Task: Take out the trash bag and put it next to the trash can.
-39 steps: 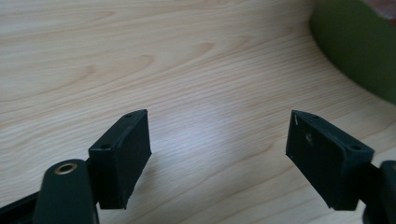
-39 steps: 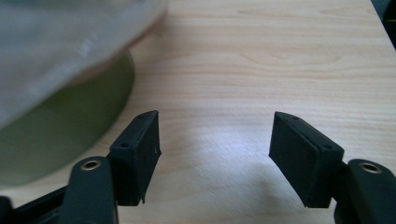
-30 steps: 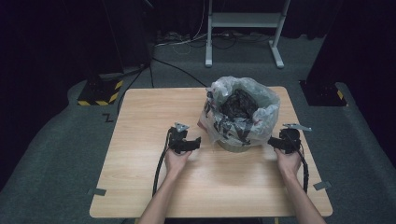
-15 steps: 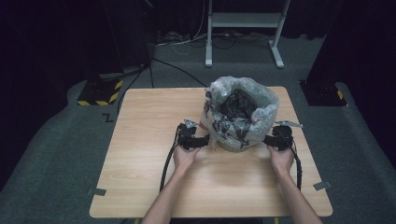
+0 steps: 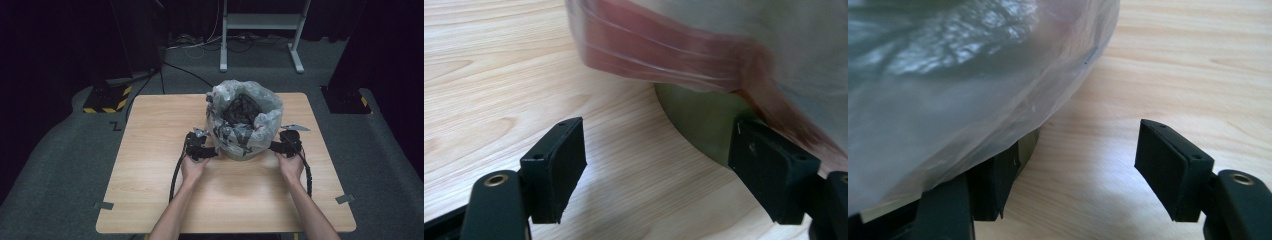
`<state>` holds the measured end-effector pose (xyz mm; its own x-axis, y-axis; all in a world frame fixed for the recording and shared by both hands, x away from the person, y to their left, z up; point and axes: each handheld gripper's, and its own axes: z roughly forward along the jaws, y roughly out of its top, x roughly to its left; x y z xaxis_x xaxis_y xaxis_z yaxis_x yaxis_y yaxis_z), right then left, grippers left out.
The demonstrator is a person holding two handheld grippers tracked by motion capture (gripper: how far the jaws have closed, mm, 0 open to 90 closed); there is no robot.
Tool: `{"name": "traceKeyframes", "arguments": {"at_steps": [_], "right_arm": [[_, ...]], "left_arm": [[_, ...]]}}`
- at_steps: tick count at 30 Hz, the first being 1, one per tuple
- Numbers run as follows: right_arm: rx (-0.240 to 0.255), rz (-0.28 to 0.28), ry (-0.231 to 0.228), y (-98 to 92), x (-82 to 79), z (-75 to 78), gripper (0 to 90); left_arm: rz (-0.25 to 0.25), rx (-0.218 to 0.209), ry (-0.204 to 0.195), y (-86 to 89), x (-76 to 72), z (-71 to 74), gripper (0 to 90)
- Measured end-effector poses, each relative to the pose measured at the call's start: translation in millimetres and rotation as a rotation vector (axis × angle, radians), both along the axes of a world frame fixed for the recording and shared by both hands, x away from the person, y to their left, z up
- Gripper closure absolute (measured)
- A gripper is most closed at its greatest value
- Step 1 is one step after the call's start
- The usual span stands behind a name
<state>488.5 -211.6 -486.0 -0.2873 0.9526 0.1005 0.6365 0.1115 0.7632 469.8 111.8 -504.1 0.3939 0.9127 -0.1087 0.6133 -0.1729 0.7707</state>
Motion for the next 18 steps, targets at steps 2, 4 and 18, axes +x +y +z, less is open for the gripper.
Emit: {"name": "traceKeyframes", "arguments": {"at_steps": [2, 4, 18], "right_arm": [[0.0, 0.015, -0.002, 5.8, 2.1, 0.5, 33.9], [0.008, 0.034, -0.009, 15.5, 3.1, 0.7, 34.1], [0.037, 0.143, -0.011, 66.6, 8.3, -1.0, 33.6]], "left_arm": [[0.006, -0.004, 0.003, 5.0, -1.9, -0.5, 23.6], [0.008, -0.003, 0.001, 8.7, -2.8, -1.6, 24.1], [0.058, 0.021, 0.026, 38.3, -9.9, -0.7, 24.5]]}}
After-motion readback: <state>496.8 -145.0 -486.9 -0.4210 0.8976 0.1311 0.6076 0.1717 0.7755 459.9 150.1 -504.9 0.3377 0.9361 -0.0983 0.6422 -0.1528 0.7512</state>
